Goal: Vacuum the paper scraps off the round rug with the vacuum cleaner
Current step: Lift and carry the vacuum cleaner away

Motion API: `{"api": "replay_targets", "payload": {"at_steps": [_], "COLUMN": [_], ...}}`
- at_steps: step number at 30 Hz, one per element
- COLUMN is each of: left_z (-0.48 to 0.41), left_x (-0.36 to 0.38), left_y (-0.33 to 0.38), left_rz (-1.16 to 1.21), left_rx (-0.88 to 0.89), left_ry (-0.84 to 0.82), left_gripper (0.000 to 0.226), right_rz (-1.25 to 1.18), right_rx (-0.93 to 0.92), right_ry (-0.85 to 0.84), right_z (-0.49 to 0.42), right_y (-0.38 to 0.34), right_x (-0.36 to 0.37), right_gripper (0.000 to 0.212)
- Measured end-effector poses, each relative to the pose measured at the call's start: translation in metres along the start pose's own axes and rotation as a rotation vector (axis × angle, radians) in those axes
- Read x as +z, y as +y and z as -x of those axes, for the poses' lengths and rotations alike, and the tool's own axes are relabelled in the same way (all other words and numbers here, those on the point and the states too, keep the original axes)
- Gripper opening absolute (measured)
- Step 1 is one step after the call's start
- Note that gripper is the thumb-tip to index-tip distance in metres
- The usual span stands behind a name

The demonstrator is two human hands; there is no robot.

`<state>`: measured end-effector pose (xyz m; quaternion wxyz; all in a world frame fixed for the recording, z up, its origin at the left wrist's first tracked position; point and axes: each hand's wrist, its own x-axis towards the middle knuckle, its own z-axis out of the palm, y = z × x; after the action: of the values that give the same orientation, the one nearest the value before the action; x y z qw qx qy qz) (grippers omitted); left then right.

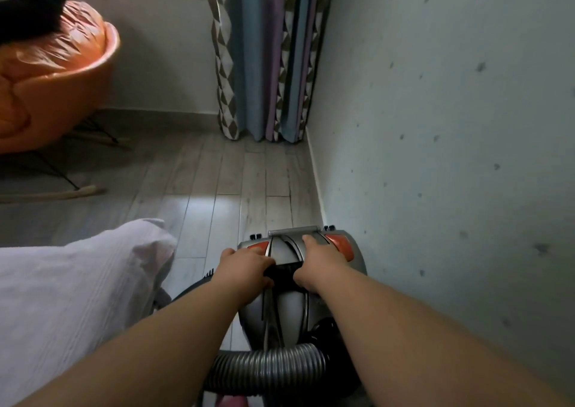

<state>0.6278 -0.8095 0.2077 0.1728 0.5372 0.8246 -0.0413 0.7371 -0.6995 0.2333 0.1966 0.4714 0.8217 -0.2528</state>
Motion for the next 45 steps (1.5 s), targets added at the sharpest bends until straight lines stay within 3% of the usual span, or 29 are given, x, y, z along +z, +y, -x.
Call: {"api": "replay_targets", "payload": {"at_steps": [15, 22, 32, 45], "left_z": [-0.348, -0.507, -0.712, -0.916], "left_x": [-0.136, -0.15, -0.117, 0.007], "left_y": [-0.152, -0.203, -0.249, -0.296], "left_rz": [0.042, 0.042, 0.063, 0.142], "left_rx": [0.028, -0.007, -0.022, -0.066], "left_ry": [0.039, 0.011, -0.041, -0.157], "left_gripper": [0.041, 0.04, 0.036, 0.042], "right_rz": [-0.015, -0.06, -0.021, -0.046], "right_rx": [0.028, 0.019, 0.088, 0.137], "right_ry": [0.051, 0.037, -0.075, -0.157], "right_z": [-0.319, -0.487, -0.71, -0.945], "right_y": [-0.132, -0.164, -0.177, -0.157], "right_x": [-0.181, -0.222, -0.238, -0.167], "right_gripper": [0.083, 0.084, 0.083, 0.096]}}
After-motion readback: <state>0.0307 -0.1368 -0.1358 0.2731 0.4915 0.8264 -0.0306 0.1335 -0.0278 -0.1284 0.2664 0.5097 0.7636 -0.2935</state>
